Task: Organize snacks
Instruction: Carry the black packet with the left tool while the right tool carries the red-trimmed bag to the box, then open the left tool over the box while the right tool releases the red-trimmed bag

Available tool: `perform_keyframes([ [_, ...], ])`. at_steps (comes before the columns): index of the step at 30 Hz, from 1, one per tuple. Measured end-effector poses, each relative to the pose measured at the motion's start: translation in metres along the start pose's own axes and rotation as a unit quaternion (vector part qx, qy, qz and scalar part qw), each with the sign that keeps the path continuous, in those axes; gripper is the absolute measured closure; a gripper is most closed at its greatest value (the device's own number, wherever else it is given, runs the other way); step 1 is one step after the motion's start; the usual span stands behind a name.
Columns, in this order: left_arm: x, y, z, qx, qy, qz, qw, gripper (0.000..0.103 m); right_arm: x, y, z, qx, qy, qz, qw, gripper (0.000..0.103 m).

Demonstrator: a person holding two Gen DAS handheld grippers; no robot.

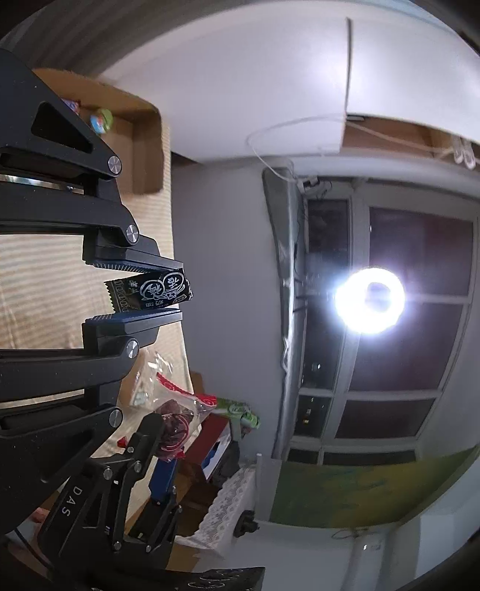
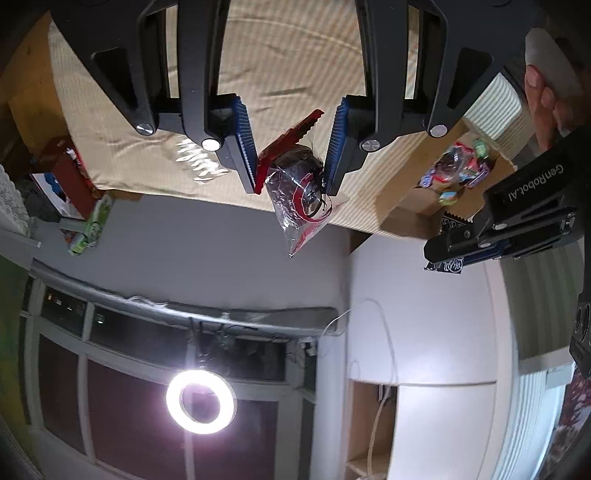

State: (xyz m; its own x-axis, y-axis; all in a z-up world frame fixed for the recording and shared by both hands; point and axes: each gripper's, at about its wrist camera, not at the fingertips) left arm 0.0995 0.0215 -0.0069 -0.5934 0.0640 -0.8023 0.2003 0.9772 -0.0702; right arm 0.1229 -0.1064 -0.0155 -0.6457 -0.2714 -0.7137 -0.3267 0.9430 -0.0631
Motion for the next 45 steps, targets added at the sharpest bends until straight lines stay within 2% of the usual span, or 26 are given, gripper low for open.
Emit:
perform_keyframes([
  [7, 0.023, 0.053, -0.005, -0.033, 0.013, -0.040, 0.9986, 0.087, -0.012, 0.065, 0.039, -0.047, 0.023, -0.047, 0.998, 0.066],
  [15, 0.043, 0.120, -0.026, -0.100, 0.017, -0.094, 0.9904, 0.087, -0.030, 0.139, 0.057, -0.103, 0.015, -0.105, 0.989, 0.066],
  [20, 0.044, 0.139, -0.036, -0.123, 0.011, -0.108, 0.9864, 0.087, -0.037, 0.157, 0.060, -0.115, 0.007, -0.120, 0.986, 0.066],
  [27, 0.043, 0.143, -0.032, -0.125, 0.011, -0.108, 0.9862, 0.087, -0.039, 0.159, 0.076, -0.123, 0.019, -0.124, 0.984, 0.066],
  [39, 0.066, 0.165, 0.016, -0.111, 0.067, -0.124, 0.9838, 0.087, -0.025, 0.167, 0.148, -0.142, 0.080, -0.129, 0.978, 0.066],
  [41, 0.070, 0.169, 0.025, -0.108, 0.078, -0.127, 0.9829, 0.087, -0.023, 0.170, 0.158, -0.147, 0.094, -0.135, 0.975, 0.063],
  [42, 0.071, 0.168, 0.028, -0.109, 0.083, -0.126, 0.9826, 0.086, -0.021, 0.172, 0.165, -0.145, 0.105, -0.143, 0.974, 0.056],
  [43, 0.072, 0.169, 0.034, -0.112, 0.092, -0.123, 0.9818, 0.084, -0.019, 0.172, 0.169, -0.137, 0.107, -0.145, 0.974, 0.044],
  [44, 0.075, 0.169, 0.039, -0.119, 0.101, -0.120, 0.9804, 0.079, -0.019, 0.172, 0.170, -0.133, 0.105, -0.146, 0.975, 0.042],
  [45, 0.076, 0.169, 0.042, -0.127, 0.106, -0.121, 0.9788, 0.055, -0.019, 0.171, 0.170, -0.134, 0.103, -0.145, 0.975, 0.042],
])
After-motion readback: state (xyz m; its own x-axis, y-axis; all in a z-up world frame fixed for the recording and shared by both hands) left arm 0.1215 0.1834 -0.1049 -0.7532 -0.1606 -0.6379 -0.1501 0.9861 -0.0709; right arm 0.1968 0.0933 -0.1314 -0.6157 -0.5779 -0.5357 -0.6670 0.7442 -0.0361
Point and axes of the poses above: each gripper's, at about its wrist camera, not at the fingertips, and z roughly the way its jaws point, y to its left, x to its underside, and after that the axes turned 15 degrees about y, right-handed
